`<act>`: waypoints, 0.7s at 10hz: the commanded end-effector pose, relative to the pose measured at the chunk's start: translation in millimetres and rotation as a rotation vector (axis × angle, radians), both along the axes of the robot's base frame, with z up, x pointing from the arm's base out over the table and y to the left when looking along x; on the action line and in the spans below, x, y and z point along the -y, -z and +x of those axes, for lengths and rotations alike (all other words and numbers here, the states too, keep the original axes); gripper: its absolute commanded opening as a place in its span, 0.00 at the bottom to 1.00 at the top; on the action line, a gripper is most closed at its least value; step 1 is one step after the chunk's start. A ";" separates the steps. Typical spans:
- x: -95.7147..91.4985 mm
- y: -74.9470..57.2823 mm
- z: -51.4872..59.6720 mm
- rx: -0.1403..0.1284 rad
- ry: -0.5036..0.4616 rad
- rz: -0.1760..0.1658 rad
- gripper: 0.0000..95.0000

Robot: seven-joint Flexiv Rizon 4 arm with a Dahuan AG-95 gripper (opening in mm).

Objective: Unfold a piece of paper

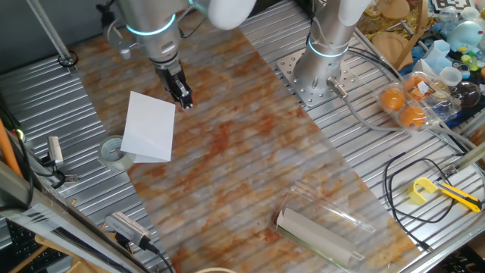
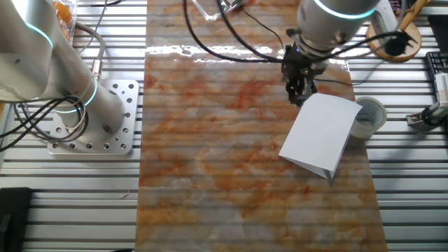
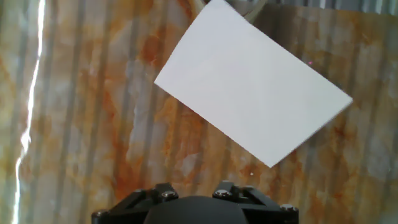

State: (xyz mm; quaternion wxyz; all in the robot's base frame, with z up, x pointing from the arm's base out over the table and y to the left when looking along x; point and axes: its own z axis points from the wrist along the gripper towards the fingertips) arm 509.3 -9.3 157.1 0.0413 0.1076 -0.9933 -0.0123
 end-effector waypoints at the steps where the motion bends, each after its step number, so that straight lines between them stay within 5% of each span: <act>1: 10.5 12.1 19.3 0.006 -0.028 -0.007 0.00; 7: 33.6 30.9 47.4 0.011 0.011 -0.037 0.00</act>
